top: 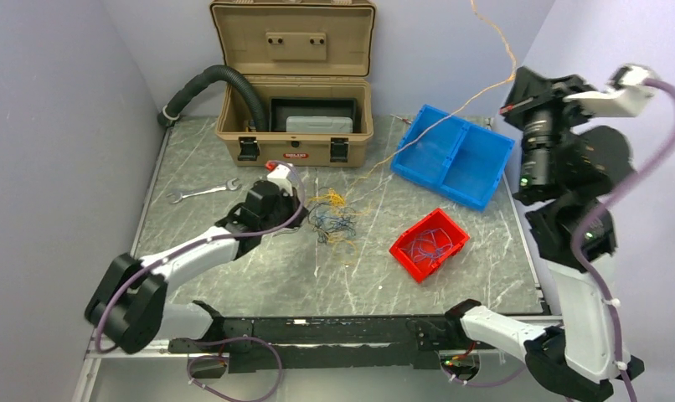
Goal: Untangle the cables
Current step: Untie the cable.
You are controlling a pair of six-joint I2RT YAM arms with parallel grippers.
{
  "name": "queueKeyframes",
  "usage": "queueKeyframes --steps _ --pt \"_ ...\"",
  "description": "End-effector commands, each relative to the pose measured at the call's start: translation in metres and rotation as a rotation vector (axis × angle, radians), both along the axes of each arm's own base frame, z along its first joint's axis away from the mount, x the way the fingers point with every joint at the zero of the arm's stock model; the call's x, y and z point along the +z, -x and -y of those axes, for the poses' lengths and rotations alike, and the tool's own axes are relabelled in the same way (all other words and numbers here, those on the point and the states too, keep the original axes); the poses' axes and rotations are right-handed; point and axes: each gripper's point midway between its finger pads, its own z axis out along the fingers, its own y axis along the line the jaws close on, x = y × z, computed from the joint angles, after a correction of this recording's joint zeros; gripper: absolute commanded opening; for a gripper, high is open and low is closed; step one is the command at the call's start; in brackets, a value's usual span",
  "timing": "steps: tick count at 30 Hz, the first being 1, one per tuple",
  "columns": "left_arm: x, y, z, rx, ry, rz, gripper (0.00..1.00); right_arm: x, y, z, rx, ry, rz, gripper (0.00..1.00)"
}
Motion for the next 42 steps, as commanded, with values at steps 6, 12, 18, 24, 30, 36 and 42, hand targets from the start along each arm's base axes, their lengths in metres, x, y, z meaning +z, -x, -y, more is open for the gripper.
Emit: queueKeyframes --steps 6,12,18,24,30,36,42 --pt "0.028 0.009 -0.076 0.206 -0.108 0.045 0.00 -0.189 -0.086 -0.038 -0.037 0.205 -0.510 0.00" --pt "0.032 0.010 -0.087 0.214 -0.148 0.087 0.00 -0.325 -0.109 -0.070 0.065 0.297 -0.823 0.00" --pt "0.023 0.014 -0.081 0.152 -0.137 0.132 0.00 -0.396 -0.113 -0.051 -0.032 0.327 -0.968 0.00" --pt "0.019 0.014 -0.071 0.078 -0.122 0.194 0.00 -0.421 -0.128 -0.010 -0.119 0.271 -1.034 0.00" --pt "0.012 0.016 -0.060 0.004 -0.113 0.200 0.00 -0.438 -0.137 -0.016 -0.056 0.301 -1.070 0.04" --pt "0.009 0.015 -0.057 -0.009 -0.117 0.193 0.00 -0.454 -0.133 -0.033 0.071 0.337 -1.102 0.35" --pt "0.008 0.015 -0.055 -0.022 -0.115 0.190 0.00 -0.452 -0.123 -0.085 0.316 0.379 -1.083 0.93"
